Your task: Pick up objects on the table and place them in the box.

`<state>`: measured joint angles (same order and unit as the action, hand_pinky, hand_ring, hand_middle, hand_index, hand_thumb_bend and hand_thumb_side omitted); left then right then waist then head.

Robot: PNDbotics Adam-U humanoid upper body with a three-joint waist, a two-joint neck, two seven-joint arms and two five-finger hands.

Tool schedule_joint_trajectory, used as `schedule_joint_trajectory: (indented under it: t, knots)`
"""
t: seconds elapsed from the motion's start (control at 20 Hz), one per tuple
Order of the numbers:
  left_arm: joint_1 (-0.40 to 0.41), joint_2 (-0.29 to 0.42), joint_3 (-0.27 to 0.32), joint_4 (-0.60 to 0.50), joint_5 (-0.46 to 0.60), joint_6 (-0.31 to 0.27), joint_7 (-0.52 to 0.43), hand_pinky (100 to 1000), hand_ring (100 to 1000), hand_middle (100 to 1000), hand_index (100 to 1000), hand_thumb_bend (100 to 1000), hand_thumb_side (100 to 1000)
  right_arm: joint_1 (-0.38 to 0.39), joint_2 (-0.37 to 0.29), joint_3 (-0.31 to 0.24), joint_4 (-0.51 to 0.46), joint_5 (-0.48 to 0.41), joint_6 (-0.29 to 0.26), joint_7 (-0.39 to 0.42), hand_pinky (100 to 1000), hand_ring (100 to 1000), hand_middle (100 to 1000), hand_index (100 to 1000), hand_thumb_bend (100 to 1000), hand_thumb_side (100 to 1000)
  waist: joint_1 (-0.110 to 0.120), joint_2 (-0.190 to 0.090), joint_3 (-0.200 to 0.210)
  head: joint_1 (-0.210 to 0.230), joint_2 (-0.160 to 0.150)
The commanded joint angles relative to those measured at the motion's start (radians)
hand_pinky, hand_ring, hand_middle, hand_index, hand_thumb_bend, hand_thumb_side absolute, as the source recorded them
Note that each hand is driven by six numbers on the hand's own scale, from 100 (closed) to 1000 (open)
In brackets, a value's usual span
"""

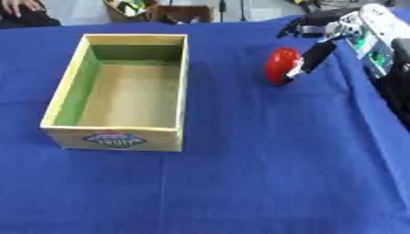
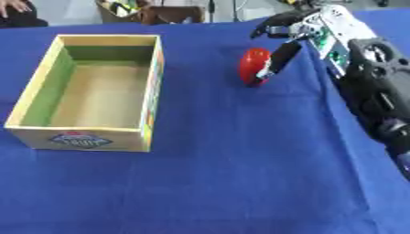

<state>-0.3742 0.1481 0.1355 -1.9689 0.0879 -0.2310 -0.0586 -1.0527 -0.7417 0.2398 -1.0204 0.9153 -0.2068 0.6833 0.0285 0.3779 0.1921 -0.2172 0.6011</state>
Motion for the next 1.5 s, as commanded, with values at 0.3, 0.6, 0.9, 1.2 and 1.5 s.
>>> schedule_joint_trajectory:
  t: [0.3,0.6,0.9,1.2,1.5]
  knots:
    - [-0.013,0.007,-0.003,-0.014,0.008,-0.002,-0.003,115,392,464,634,100,816,-0.018,-0.006,-0.014,0.019,0.016,-0.017,0.0,777,831,902,1000,644,570,0.001,-0.013,0.006,-0.008,-0.016]
    - [-0.016,0.006,-0.004,-0.014,0.009,-0.003,-0.004,114,392,464,634,100,816,-0.015,-0.002,-0.016,0.029,-0.005,-0.014,-0.007,705,802,881,999,635,560,0.001,-0.008,0.01,-0.006,-0.017]
    - [-0.019,0.006,-0.004,-0.015,0.009,-0.003,-0.005,114,392,464,634,100,817,-0.007,-0.005,-0.017,0.044,0.022,-0.018,-0.027,716,814,889,988,574,545,0.001,-0.002,0.013,-0.007,-0.023]
    - [-0.02,0.006,-0.004,-0.015,0.01,-0.004,-0.005,113,392,464,633,100,816,-0.004,-0.004,-0.023,0.064,0.046,-0.033,-0.03,661,797,877,966,526,529,0.004,0.002,0.009,-0.007,-0.023]
    - [-0.022,0.006,-0.004,-0.014,0.009,-0.004,-0.005,112,392,464,633,100,815,-0.005,0.0,-0.023,0.067,0.012,-0.034,-0.01,387,713,828,901,488,508,0.008,0.003,0.007,-0.007,-0.021]
